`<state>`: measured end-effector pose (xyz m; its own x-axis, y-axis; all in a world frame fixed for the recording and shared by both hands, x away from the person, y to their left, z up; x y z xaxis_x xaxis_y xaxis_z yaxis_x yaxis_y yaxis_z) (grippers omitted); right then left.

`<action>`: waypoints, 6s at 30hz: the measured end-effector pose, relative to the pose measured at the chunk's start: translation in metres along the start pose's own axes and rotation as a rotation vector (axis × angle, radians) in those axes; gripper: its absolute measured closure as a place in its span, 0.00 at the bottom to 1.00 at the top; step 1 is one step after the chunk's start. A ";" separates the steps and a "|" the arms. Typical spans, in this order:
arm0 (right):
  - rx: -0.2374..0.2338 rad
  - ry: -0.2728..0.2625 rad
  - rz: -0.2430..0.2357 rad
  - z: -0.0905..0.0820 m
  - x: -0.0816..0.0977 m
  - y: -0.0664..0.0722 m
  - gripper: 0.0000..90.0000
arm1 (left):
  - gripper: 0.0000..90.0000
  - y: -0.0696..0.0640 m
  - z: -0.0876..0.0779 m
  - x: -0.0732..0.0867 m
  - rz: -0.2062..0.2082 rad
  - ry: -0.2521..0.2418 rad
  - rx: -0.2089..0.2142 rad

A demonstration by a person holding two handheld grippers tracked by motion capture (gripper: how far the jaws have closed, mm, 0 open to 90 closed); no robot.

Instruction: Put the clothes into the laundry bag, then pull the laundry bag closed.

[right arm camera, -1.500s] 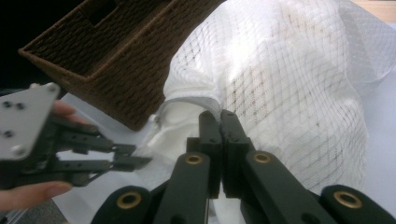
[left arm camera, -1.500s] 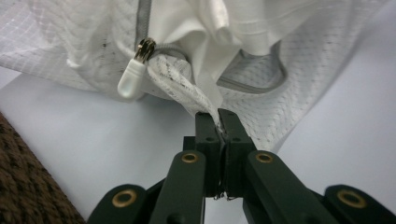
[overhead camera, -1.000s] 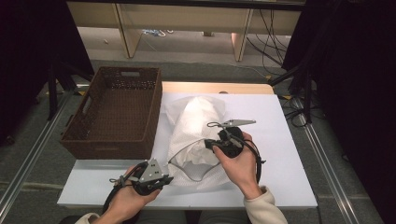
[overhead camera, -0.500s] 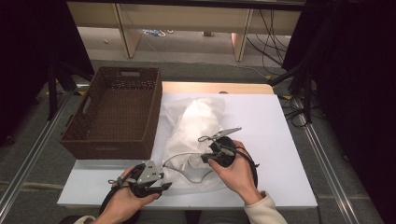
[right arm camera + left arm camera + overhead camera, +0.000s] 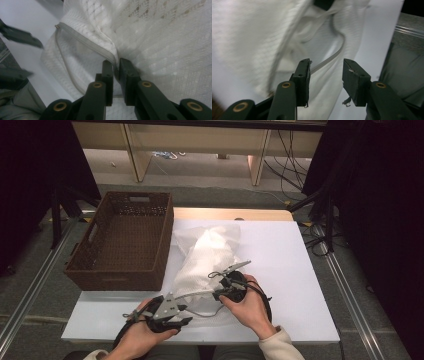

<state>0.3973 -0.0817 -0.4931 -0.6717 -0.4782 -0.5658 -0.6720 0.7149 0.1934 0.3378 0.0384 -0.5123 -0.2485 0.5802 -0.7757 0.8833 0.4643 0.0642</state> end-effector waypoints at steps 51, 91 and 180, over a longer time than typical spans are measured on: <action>0.071 -0.154 0.087 -0.063 -0.015 -0.037 0.76 | 0.99 -0.041 0.071 -0.053 0.081 -0.038 0.173; 0.015 -0.179 0.011 -0.051 -0.026 0.001 0.82 | 0.68 0.057 -0.038 0.054 -0.137 -0.015 -0.172; 0.043 -0.213 0.046 -0.065 -0.029 -0.005 0.80 | 0.94 0.073 -0.001 0.058 0.056 0.165 -0.120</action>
<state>0.3999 -0.1039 -0.4258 -0.6176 -0.3291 -0.7144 -0.6250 0.7567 0.1918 0.3879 0.1067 -0.5515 -0.2706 0.7043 -0.6563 0.8466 0.4986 0.1861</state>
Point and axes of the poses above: each handheld gripper's, and its own axes: z roughly forward along the jaws, x roughly out of its underside, y roughly to its left, the point moved 9 cm from there along z, roughly forward along the jaws, and after that the axes turned 1 degree about -y, right-handed, at the moved point
